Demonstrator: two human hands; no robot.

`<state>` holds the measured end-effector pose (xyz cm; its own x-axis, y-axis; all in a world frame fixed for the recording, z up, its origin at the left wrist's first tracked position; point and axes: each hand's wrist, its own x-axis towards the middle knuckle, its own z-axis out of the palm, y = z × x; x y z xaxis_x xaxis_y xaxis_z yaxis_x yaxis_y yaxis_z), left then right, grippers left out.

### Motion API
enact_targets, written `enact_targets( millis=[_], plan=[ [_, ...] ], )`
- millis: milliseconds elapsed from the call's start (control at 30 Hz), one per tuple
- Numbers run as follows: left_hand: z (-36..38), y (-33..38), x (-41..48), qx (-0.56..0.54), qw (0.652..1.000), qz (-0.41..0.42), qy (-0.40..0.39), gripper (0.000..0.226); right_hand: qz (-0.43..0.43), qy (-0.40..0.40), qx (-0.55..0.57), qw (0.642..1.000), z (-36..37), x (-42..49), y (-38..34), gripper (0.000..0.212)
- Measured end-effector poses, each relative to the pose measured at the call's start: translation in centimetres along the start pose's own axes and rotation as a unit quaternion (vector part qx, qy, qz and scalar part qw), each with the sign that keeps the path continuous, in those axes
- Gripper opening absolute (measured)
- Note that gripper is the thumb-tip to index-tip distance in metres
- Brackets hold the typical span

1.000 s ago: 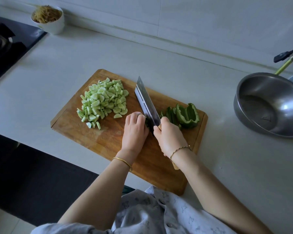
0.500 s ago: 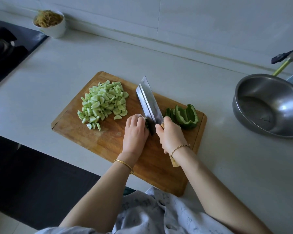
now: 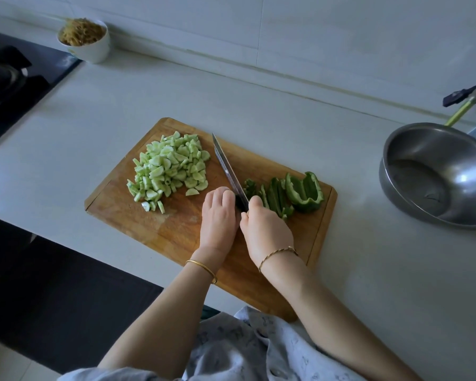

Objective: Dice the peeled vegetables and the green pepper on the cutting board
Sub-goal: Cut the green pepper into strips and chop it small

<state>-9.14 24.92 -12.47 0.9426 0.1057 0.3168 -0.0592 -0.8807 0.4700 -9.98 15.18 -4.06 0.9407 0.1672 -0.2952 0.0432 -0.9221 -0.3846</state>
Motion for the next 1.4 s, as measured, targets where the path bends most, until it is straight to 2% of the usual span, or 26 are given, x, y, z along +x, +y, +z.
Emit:
enact_targets(
  millis=[133,233,300,433,633,800,1067,1233,1400],
  plan=[
    [0.2,-0.1,-0.4,0.005,1.000,0.017,0.007,0.007,0.008,0.004,0.073,0.997,-0.5,0.9,0.8,0.016],
    [0.3,-0.2,-0.4,0.007,1.000,0.002,-0.008,0.019,0.045,-0.019,0.180,0.982,-0.7,1.3,2.4,0.017],
    [0.3,-0.1,-0.1,0.004,1.000,-0.009,-0.016,0.018,0.073,-0.041,0.245,0.966,-0.8,1.2,3.4,0.016],
    [0.2,-0.2,0.4,-0.007,1.000,-0.005,-0.017,0.015,0.063,-0.046,0.281,0.957,-1.0,0.7,4.2,0.019],
    [-0.5,-0.7,-0.1,-0.035,0.999,0.000,-0.025,0.017,0.028,0.006,0.264,0.964,-1.7,0.0,4.2,0.028],
    [-0.7,-0.9,-1.0,-0.046,0.999,-0.018,-0.016,0.021,0.020,-0.004,0.240,0.970,-1.9,-0.8,4.1,0.024],
    [0.2,-0.9,-1.0,-0.047,0.999,-0.009,0.015,0.005,0.011,-0.006,0.203,0.979,-1.5,-1.2,3.5,0.023],
    [0.4,-0.7,-1.0,-0.033,0.999,0.018,0.015,0.016,-0.001,-0.015,0.149,0.989,-1.5,-1.2,3.0,0.019],
    [0.4,-0.5,-0.7,-0.021,1.000,0.022,0.010,0.019,-0.003,-0.041,0.126,0.991,-2.3,-0.6,2.3,0.019]
  ],
)
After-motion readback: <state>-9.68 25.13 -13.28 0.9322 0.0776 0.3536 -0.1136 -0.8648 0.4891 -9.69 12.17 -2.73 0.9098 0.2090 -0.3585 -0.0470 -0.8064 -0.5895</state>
